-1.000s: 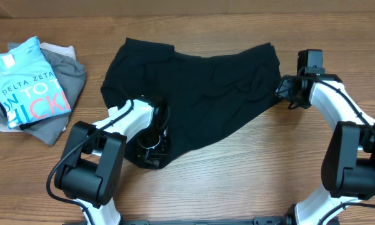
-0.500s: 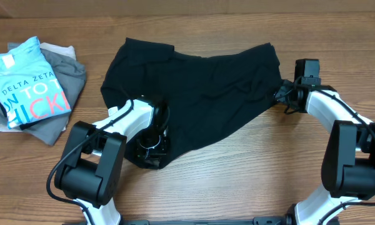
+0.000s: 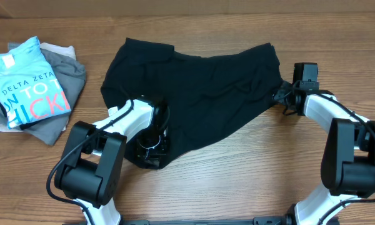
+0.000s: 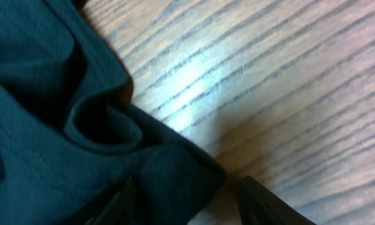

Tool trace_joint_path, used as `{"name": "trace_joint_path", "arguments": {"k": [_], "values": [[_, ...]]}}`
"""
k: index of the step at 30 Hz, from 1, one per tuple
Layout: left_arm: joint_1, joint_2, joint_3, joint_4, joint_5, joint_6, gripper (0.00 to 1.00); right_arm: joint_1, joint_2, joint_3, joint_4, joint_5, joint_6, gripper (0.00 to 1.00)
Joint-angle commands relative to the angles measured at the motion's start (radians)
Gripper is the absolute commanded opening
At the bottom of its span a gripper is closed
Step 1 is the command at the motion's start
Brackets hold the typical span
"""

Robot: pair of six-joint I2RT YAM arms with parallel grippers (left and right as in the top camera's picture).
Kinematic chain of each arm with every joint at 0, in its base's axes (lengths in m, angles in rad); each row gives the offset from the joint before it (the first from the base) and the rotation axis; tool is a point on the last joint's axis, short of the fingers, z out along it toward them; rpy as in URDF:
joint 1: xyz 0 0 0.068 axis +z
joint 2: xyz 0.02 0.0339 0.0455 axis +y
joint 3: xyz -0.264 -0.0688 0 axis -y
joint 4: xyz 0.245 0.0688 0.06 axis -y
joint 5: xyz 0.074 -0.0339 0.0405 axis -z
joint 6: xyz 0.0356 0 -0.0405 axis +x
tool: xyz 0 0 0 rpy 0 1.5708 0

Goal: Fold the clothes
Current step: 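Lift the shirt with both grippers and stretch it taut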

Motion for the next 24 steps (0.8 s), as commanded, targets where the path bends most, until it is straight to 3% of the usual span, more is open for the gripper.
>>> {"name": "trace_joint_path", "arguments": {"k": [1,8,16,24], "values": [[-0.002,0.003,-0.005,0.045,-0.040,-0.014,0.04,-0.004,0.064,-0.006,0.001,-0.027,0.006,0.50],[-0.002,0.003,-0.005,0.045,-0.040,-0.014,0.04,-0.004,0.069,-0.006,-0.011,-0.028,0.006,0.04],[0.009,0.002,0.043,0.008,-0.050,0.022,0.04,-0.007,-0.013,0.037,-0.180,-0.024,0.006,0.04],[0.074,-0.119,0.368,-0.148,-0.146,0.063,0.04,-0.014,-0.346,0.300,-0.614,-0.024,0.002,0.04]]}}
